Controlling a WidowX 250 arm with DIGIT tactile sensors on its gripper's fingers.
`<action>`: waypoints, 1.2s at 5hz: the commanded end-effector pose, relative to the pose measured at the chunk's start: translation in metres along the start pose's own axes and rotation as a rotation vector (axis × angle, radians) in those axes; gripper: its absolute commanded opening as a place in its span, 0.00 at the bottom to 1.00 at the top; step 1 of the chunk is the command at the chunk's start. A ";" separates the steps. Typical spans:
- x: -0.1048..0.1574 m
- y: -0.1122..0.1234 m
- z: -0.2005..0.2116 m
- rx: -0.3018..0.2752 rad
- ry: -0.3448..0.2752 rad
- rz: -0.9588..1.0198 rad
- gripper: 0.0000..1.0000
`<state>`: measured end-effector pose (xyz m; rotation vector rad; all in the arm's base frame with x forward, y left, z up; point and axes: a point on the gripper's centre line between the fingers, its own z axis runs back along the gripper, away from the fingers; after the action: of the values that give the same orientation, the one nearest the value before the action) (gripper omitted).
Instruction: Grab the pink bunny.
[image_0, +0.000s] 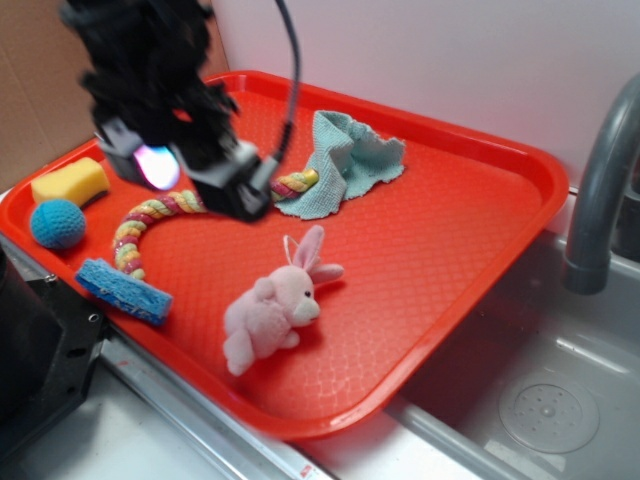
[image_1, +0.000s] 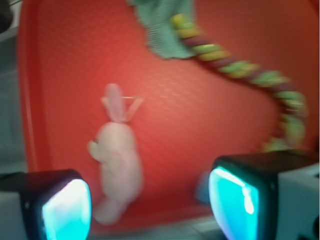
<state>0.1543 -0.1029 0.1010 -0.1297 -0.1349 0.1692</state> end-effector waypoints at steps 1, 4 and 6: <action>-0.003 -0.017 -0.069 0.006 0.087 -0.073 1.00; -0.020 -0.002 -0.038 0.030 0.091 -0.068 0.00; 0.050 0.044 0.060 0.032 0.032 -0.216 0.00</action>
<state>0.1819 -0.0415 0.1478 -0.0656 -0.0662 -0.0479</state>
